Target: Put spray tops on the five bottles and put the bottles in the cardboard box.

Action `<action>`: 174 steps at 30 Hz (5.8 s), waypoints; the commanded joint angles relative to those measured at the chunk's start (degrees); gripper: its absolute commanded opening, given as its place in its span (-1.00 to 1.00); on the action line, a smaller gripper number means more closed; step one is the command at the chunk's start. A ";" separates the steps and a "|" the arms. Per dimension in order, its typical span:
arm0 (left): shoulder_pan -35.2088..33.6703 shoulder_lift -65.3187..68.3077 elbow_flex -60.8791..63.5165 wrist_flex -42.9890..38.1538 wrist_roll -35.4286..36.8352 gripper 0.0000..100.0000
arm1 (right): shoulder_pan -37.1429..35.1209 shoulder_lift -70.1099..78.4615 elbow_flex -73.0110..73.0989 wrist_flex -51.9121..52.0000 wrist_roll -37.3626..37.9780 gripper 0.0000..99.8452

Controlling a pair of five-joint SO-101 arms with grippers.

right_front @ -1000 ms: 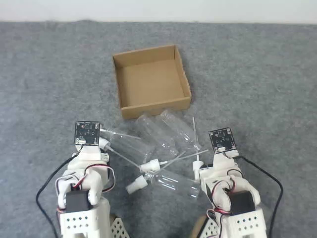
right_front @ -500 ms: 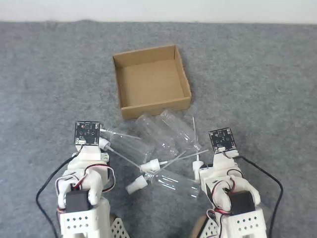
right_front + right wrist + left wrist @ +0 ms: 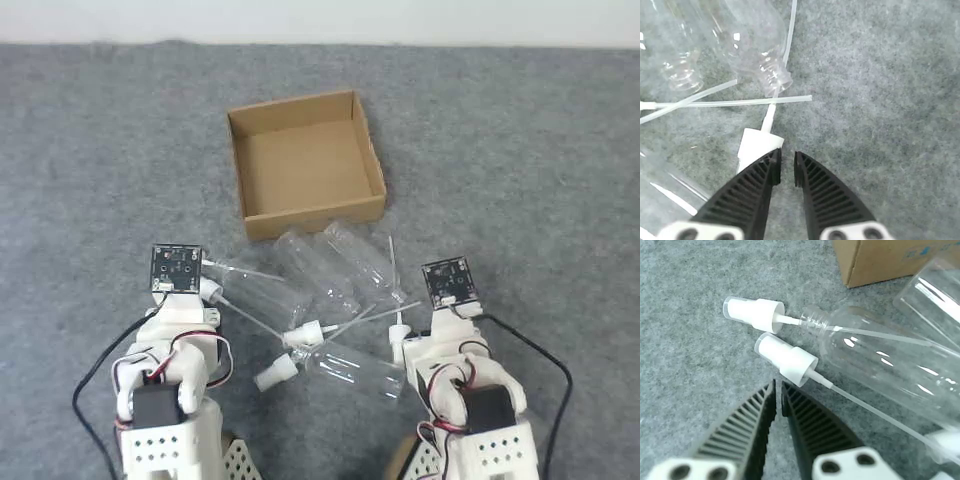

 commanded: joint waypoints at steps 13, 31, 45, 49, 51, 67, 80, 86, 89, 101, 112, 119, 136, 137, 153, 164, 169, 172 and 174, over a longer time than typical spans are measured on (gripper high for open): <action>-0.09 -0.62 -0.57 -1.32 0.70 -0.97 | 0.31 -0.84 -11.96 -11.12 17.76 -0.99; -0.09 -0.62 -0.57 -1.32 0.70 -0.97 | -1.10 -0.22 -28.66 -12.97 24.35 -0.99; -0.09 -0.62 -0.57 -1.32 0.70 -0.97 | -9.27 5.32 -42.46 -5.41 24.35 -0.94; -0.09 -0.62 -0.57 -1.32 0.70 -0.97 | -9.45 14.64 -48.70 -2.68 24.26 -0.94; -0.09 -0.62 -0.57 -1.32 0.70 -0.97 | -10.95 18.51 -51.16 -1.19 24.26 -0.94; -0.09 -0.62 -0.57 -1.32 0.70 -0.97 | -20.26 34.95 -53.36 1.98 24.26 -0.62; -0.09 -0.62 -0.57 -1.32 0.70 -0.97 | -36.53 47.60 -53.45 3.47 22.86 -0.61; -0.09 -0.62 -0.57 -1.32 0.70 -0.97 | -39.16 53.67 -53.45 3.38 18.64 -0.47; -0.09 -0.62 -0.57 -1.32 0.70 -0.97 | -39.87 55.08 -53.36 2.42 16.62 -0.47; -0.09 -0.62 -0.57 -1.32 0.70 -0.97 | -45.41 64.66 -53.10 0.75 10.11 -0.47; -0.09 -0.62 -0.57 -1.32 0.70 -0.97 | -45.41 74.68 -52.92 -1.63 9.93 -0.47; -0.09 -0.62 -0.57 -1.32 0.70 -0.97 | -45.41 77.93 -52.92 -2.07 9.93 -0.47; -0.09 -0.62 -0.57 -1.32 0.70 -0.97 | -45.05 82.07 -48.35 -7.78 10.02 -0.47; -0.09 -0.62 -0.57 -1.32 0.70 -0.97 | -45.05 82.07 -47.65 -8.75 10.02 -0.47; -0.09 -0.62 -0.57 -1.32 0.70 -0.97 | -40.31 82.15 -45.98 -11.38 10.46 -0.47; -0.09 -0.62 -0.57 -1.32 0.70 -0.97 | -40.04 82.24 -45.98 -11.38 10.55 -0.47; -0.09 -0.62 -0.57 -1.32 0.70 -0.97 | -40.04 84.26 -46.07 -11.47 10.55 -0.47; -0.09 -0.62 -0.57 -1.32 0.70 -0.97 | -40.04 88.04 -46.86 -13.23 10.55 -0.47; -0.09 -0.62 -0.57 -1.32 0.70 -0.97 | -39.96 90.24 -48.18 -13.23 10.55 -0.47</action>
